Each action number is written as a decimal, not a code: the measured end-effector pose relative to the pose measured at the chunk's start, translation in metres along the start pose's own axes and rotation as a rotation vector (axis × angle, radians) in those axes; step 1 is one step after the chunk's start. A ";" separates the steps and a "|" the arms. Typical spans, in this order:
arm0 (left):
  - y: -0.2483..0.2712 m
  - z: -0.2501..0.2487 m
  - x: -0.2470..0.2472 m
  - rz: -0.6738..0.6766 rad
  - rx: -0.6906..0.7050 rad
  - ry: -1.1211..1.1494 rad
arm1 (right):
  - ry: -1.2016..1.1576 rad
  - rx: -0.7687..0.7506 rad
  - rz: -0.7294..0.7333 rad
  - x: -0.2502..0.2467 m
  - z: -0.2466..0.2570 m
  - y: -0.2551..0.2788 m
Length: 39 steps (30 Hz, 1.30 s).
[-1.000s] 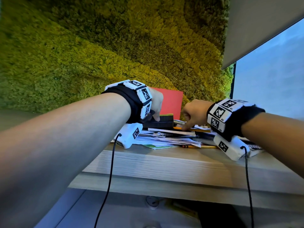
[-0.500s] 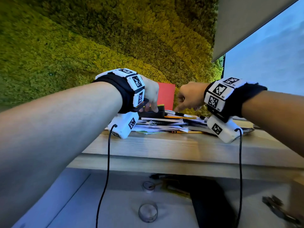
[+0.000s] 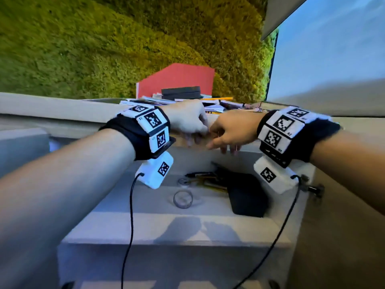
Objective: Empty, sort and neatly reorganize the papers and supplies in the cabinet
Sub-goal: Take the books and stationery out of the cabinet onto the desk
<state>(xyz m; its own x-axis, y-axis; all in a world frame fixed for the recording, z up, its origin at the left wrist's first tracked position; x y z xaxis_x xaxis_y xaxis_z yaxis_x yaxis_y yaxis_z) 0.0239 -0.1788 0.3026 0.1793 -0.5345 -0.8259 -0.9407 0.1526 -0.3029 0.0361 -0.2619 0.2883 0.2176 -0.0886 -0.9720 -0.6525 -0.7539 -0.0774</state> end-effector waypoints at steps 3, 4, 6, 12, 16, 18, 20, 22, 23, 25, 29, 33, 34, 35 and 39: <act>0.008 0.020 0.051 0.155 -0.062 -0.017 | 0.029 -0.003 0.137 0.051 0.000 0.002; 0.009 0.030 0.065 0.186 -0.085 -0.040 | 0.058 0.006 0.194 0.069 -0.003 0.001; 0.009 0.051 0.085 0.237 -0.133 -0.074 | 0.149 0.030 0.260 0.097 -0.011 -0.001; -0.009 0.128 0.130 0.217 -0.259 0.007 | 0.174 0.140 0.243 0.173 -0.058 -0.033; -0.027 0.185 0.169 0.149 -0.336 -0.073 | 0.115 0.384 0.155 0.238 -0.107 -0.058; -0.037 0.206 0.191 0.165 -0.378 -0.122 | 0.121 0.528 0.088 0.265 -0.128 -0.062; -0.045 0.224 0.211 0.193 -0.403 -0.119 | 0.132 0.640 0.053 0.285 -0.145 -0.062; -0.056 0.240 0.228 0.213 -0.424 -0.107 | 0.094 0.751 0.072 0.301 -0.165 -0.061; -0.062 0.248 0.234 0.218 -0.445 -0.104 | 0.058 0.813 0.100 0.308 -0.176 -0.059; -0.069 0.263 0.245 0.224 -0.498 -0.089 | -0.031 0.933 0.158 0.321 -0.197 -0.055; -0.076 0.288 0.266 0.284 -0.557 -0.060 | -0.210 1.077 0.186 0.337 -0.222 -0.055; -0.075 0.301 0.275 0.275 -0.601 -0.055 | -0.264 1.126 0.159 0.344 -0.228 -0.060; -0.077 0.302 0.275 0.246 -0.601 -0.063 | -0.260 1.138 0.152 0.344 -0.228 -0.061; -0.078 0.302 0.273 0.218 -0.599 -0.071 | -0.253 1.146 0.145 0.344 -0.227 -0.061; -0.076 0.311 0.273 0.229 -0.603 -0.076 | -0.290 1.163 0.105 0.334 -0.218 -0.058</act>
<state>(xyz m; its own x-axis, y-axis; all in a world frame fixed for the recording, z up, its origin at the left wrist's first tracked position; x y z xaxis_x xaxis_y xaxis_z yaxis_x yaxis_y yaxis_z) 0.2335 -0.0780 -0.0481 -0.0456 -0.4804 -0.8759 -0.9503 -0.2495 0.1863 0.3055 -0.3896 0.0164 0.0501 0.1474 -0.9878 -0.9539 0.3000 -0.0036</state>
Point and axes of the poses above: each hand's wrist, its own y-axis away from the middle knuckle, its own x-axis out of the palm, z = x × y, the point moved 8 cm from there along -y, towards the middle knuckle, and after that the axes turned 10 degrees about y, right-handed, at the moved point
